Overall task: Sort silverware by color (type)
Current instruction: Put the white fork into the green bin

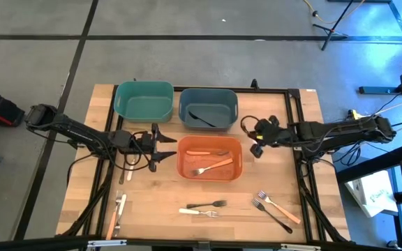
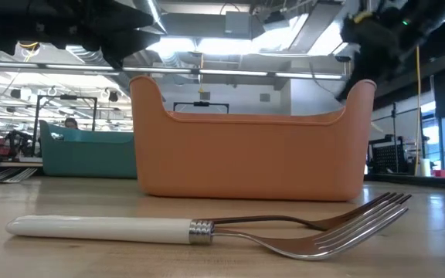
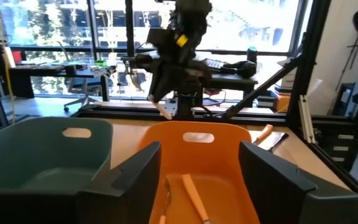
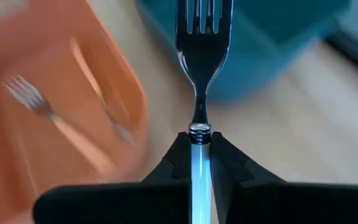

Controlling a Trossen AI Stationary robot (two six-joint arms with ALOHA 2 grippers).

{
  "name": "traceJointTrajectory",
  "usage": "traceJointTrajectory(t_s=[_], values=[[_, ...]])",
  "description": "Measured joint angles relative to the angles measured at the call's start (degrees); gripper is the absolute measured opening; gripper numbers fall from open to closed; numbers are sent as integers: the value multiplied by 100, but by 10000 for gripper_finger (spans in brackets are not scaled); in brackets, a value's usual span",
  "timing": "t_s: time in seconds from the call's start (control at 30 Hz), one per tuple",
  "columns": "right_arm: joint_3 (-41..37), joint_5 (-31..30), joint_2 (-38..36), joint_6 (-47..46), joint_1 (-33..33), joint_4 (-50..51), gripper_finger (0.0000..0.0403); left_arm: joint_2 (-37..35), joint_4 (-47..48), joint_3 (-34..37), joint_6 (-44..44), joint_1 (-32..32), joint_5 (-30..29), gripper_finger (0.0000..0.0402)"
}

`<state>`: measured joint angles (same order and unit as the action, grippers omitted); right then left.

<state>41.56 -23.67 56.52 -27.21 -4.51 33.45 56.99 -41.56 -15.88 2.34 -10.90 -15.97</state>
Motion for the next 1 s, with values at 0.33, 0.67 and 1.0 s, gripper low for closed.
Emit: traceJointTrajectory(t_s=[0.33, 0.67, 1.0], values=[[2, -132, 706, 1749, 4, -2985, 16, 0, -6, 0, -123, 0, -26, 205], [4, 1094, 2160, 2227, -2, -5828, 17, 425, -133, -172, -136, 0, -267, 198], [328, 1379, 3499, 2486, -244, -7073, 17, 1529, -52, -1089, -114, -85, -281, 198]])
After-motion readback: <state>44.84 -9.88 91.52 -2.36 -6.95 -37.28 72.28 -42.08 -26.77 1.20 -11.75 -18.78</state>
